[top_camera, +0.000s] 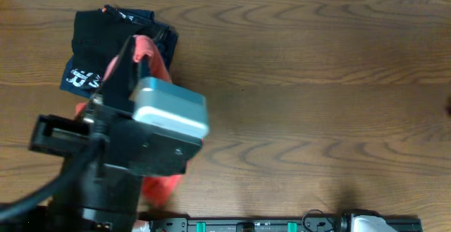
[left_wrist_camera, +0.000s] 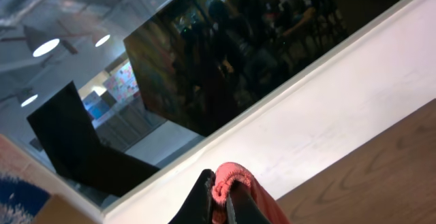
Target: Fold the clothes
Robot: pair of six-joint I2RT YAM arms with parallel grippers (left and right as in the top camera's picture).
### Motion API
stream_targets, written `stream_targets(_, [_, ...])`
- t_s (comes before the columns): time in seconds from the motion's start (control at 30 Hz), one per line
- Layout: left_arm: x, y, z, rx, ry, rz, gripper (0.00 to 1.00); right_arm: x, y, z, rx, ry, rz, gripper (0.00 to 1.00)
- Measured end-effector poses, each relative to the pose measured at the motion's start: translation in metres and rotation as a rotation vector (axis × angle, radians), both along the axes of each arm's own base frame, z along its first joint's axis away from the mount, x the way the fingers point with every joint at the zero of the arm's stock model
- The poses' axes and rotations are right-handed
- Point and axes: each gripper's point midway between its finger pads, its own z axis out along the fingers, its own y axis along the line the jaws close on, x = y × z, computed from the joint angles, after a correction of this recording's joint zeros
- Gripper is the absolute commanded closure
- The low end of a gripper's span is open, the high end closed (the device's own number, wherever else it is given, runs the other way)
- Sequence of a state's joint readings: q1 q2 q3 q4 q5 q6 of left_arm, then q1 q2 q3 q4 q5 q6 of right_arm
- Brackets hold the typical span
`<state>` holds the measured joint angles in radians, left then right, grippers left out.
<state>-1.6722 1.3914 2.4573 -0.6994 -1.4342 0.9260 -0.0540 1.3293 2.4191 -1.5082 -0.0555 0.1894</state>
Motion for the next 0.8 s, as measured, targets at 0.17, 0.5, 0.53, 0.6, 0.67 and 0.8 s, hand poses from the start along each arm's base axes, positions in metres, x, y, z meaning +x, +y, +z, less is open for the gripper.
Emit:
stream_targets(0.17, [0.014, -0.007, -0.001, 0.033, -0.016, 0.063, 0.94, 0.033, 0.033, -0.034, 0.041, 0.137, 0.215, 0.68])
stream_targets(0.5, [0.077, -0.009, 0.027, -0.087, -0.123, 0.25, 0.94, -0.001, 0.08, -0.042, 0.049, 0.18, 0.471, 0.61])
stream_targets(0.53, [0.083, -0.008, 0.028, -0.083, -0.134, 0.259, 0.94, -0.003, 0.086, -0.045, 0.043, 0.191, 0.503, 0.6])
stream_targets(0.6, [0.09, -0.008, 0.031, -0.071, -0.152, 0.263, 0.94, -0.007, 0.1, -0.052, 0.022, 0.21, 0.577, 0.57])
stream_targets(0.67, [0.095, -0.008, 0.034, -0.075, -0.169, 0.264, 0.94, -0.007, 0.115, -0.06, 0.002, 0.23, 0.649, 0.54])
stream_targets(0.8, [0.1, -0.009, 0.036, -0.072, -0.187, 0.261, 0.94, -0.005, 0.145, -0.08, -0.035, 0.269, 0.781, 0.5])
